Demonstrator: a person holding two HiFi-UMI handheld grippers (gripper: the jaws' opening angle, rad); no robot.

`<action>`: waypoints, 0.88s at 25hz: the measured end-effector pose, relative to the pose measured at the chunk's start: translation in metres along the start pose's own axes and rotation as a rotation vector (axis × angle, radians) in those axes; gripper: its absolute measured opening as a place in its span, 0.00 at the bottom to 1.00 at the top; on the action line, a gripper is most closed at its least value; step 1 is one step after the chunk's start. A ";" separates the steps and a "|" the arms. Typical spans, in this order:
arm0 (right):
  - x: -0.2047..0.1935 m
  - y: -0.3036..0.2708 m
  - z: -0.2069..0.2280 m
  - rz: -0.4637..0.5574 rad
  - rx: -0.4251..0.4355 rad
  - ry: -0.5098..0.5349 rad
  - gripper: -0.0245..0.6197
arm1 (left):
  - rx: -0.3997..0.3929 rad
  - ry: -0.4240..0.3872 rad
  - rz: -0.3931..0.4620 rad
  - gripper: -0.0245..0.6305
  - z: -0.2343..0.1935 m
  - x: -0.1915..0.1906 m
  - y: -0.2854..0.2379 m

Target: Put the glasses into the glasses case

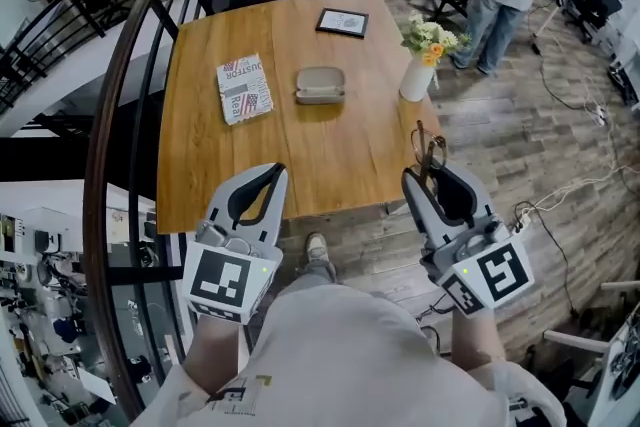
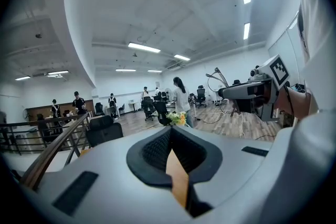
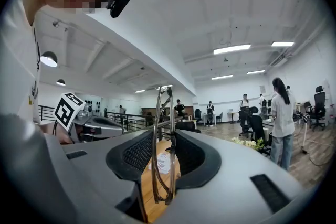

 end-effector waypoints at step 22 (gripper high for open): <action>-0.009 -0.208 0.038 -0.094 0.013 0.016 0.26 | -0.020 0.061 -0.009 0.06 -0.170 -0.042 -0.095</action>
Point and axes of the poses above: the fingertips, and each gripper's own axes: y backward along the fingers, z to its right, x out of its top, the point moved 9 cm from there along y, backward along the fingers
